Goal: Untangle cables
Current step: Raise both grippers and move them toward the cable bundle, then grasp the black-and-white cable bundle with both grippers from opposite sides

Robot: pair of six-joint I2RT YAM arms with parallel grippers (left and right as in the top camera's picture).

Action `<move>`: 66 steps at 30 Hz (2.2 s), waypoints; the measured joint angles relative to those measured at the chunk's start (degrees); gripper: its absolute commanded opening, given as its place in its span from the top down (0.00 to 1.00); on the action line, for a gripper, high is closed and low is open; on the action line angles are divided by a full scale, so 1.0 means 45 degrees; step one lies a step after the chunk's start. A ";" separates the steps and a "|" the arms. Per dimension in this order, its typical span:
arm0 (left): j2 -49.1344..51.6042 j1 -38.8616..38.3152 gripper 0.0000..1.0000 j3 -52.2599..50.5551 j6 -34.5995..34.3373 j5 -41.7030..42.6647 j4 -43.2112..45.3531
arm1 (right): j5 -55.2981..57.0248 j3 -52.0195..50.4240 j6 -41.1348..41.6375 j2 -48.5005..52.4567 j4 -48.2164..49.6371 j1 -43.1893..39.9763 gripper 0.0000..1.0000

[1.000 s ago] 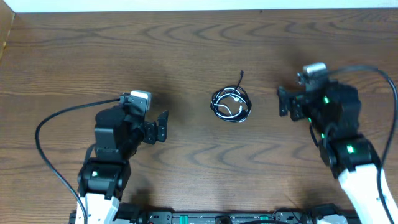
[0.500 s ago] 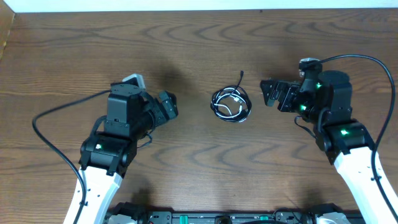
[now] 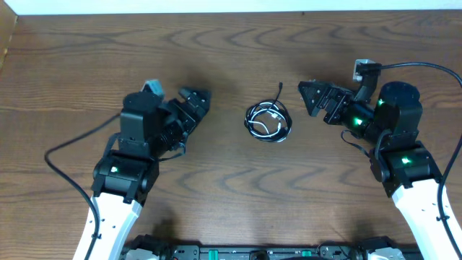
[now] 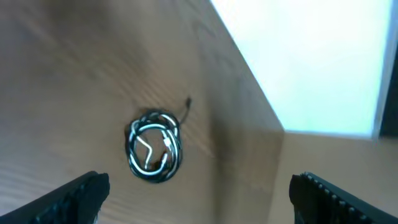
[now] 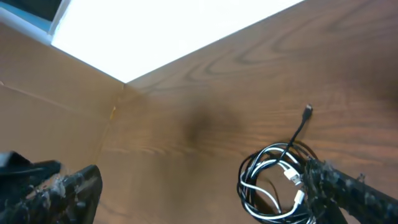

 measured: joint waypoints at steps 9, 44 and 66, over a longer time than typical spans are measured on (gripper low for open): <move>0.2016 -0.0010 0.02 0.3929 0.2730 -0.0126 -0.4901 | -0.0039 0.3934 -0.1137 0.2234 -0.4046 -0.0199 0.01; 1.2196 -0.3954 0.39 0.5906 0.1345 -0.2822 -0.2419 | 0.2147 0.6013 -0.2778 0.4974 -0.8398 -0.1520 0.07; 1.1749 -0.3949 0.93 0.5906 0.2681 -0.2482 -0.2390 | 0.1554 0.6013 -0.4362 0.5309 -0.8675 -0.1520 0.18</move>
